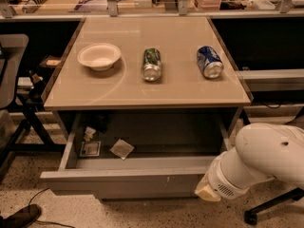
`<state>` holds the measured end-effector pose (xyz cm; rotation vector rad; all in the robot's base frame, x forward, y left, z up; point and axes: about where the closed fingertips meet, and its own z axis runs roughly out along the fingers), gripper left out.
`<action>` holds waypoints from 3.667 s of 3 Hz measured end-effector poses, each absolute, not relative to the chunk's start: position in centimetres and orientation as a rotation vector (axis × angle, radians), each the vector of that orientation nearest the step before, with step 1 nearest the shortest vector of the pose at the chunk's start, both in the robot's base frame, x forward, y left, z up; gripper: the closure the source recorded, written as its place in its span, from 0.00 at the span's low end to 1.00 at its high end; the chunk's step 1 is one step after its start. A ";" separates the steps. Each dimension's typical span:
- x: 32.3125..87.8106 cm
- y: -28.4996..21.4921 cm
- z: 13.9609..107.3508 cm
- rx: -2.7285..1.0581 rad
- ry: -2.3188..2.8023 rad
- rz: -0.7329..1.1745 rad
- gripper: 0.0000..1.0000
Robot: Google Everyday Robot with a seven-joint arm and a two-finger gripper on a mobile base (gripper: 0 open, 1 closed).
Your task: Close top drawer
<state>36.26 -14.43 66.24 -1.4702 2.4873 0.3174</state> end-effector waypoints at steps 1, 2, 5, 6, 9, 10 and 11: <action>39.2 -13.9 67.1 -1.416 2.454 0.263 1.00; 39.1 -13.9 67.1 -1.416 2.454 0.263 1.00; 42.9 -13.0 67.0 -1.384 2.417 0.208 1.00; 46.9 -13.1 67.1 -1.297 2.390 0.144 1.00; 50.0 -13.3 67.4 -1.257 2.367 0.096 1.00; 54.5 -13.2 67.2 -1.219 2.334 0.051 1.00; 54.5 -13.2 67.2 -1.219 2.334 0.051 1.00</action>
Offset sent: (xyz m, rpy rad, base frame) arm 0.1594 0.0254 0.0489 0.0172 -0.2838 -0.0777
